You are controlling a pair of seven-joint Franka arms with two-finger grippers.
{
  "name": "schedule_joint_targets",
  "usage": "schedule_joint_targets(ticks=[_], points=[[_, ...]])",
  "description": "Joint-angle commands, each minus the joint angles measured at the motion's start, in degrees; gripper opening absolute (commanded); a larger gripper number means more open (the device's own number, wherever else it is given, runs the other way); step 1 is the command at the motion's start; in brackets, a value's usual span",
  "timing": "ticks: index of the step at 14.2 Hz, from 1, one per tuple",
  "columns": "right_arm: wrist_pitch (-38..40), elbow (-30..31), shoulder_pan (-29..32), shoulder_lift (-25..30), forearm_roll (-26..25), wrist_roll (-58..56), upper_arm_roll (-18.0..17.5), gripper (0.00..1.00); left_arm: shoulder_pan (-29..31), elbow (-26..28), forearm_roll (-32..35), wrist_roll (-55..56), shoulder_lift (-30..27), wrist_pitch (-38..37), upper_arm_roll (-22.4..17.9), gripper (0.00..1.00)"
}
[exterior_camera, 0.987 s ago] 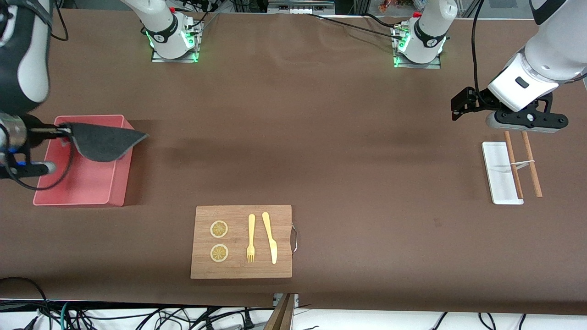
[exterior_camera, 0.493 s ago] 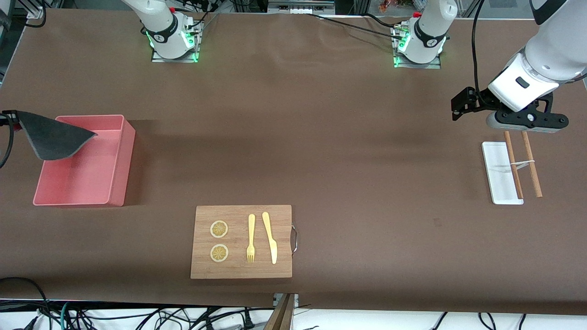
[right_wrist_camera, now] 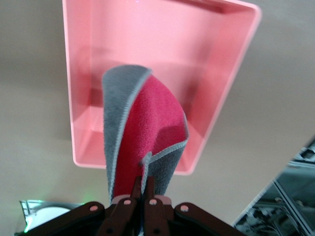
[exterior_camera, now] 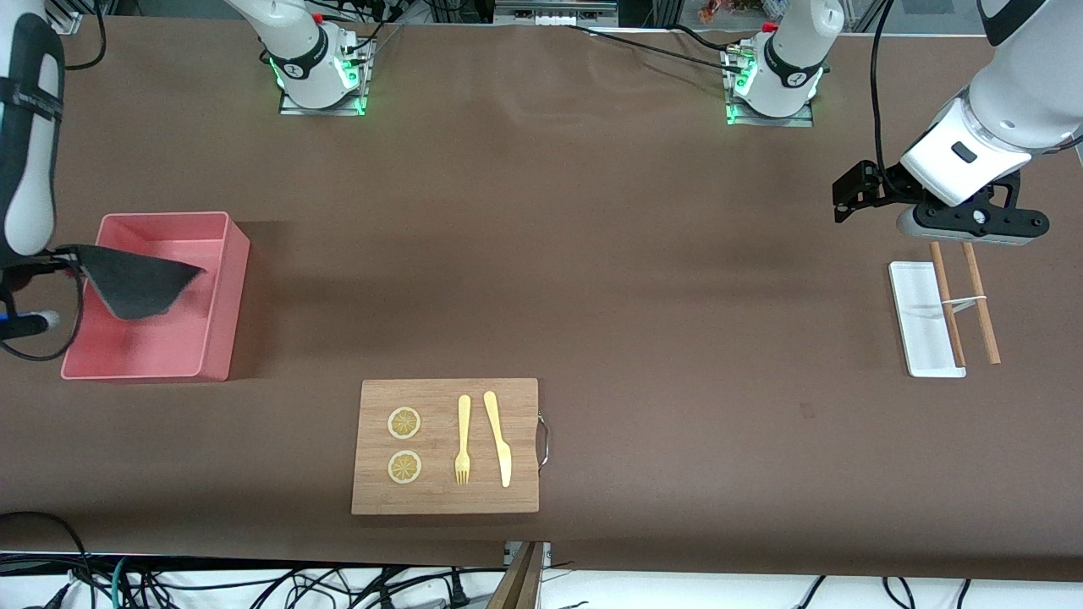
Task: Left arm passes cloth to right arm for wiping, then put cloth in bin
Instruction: 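Carry the cloth over the pink bin with the right gripper, then lower the cloth into the bin and open the right gripper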
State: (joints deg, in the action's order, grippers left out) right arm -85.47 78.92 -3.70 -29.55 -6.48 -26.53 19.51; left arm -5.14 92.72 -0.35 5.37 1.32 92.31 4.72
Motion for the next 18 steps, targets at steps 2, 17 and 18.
schedule_joint_targets(ticks=[2, 17, 18], points=[[-8.3, 7.8, 0.0, -0.2, 1.9, 0.6, 0.1, 0.0, 0.2, -0.3, 0.7, -0.5, -0.2, 0.2, 0.0, 1.0], [-21.5, 17.1, 1.1, -7.3, 6.9, 0.4, 0.1, 0.05, 0.2, -0.3, 0.4, -0.5, -0.2, 0.2, -0.1, 1.0], [-22.0, 17.1, 1.1, -7.5, 6.9, 0.3, 0.2, 0.4, 0.2, -0.3, 0.4, -0.5, -0.2, 0.2, -0.1, 1.0]])
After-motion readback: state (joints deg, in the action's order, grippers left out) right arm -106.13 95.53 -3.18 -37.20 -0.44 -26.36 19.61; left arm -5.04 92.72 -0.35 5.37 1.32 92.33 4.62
